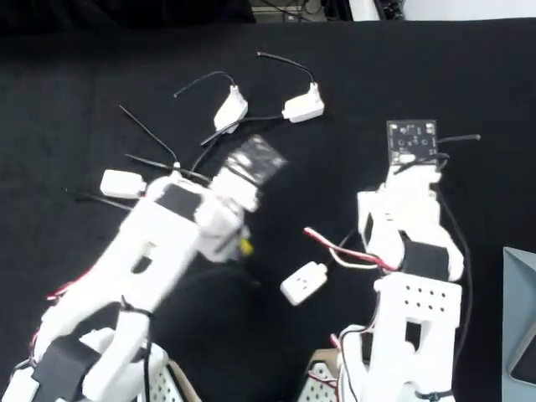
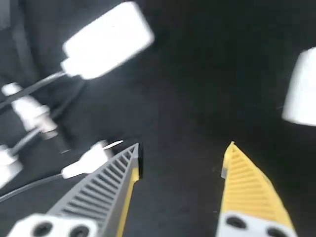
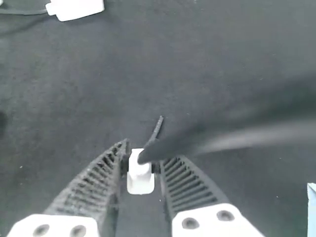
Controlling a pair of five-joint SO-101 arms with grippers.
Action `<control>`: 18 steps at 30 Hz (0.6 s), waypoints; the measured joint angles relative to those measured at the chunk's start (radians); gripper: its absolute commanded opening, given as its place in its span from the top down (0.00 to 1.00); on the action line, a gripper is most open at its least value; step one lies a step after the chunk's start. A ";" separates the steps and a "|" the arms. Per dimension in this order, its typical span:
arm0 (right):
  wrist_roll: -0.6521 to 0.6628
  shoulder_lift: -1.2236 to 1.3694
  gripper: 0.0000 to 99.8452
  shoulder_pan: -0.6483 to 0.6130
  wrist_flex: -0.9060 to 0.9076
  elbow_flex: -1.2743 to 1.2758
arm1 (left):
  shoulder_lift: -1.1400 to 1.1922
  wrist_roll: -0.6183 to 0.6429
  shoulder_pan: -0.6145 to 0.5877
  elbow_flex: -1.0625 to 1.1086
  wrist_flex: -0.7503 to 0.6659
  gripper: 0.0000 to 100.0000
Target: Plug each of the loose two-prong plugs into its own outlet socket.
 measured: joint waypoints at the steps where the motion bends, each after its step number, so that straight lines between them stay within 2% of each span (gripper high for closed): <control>1: 0.000 0.000 0.99 0.006 0.000 0.000 | 0.000 0.028 0.041 0.000 -0.002 0.73; 7: 0.000 0.000 0.99 0.020 0.000 0.000 | 0.077 0.161 0.221 -0.002 -0.138 0.73; 12: 0.000 0.000 0.99 0.020 0.000 0.000 | 0.215 0.175 0.264 -0.002 -0.256 0.73; 18: 0.000 0.000 0.99 0.020 0.000 0.000 | 0.296 0.184 0.342 -0.005 -0.302 0.73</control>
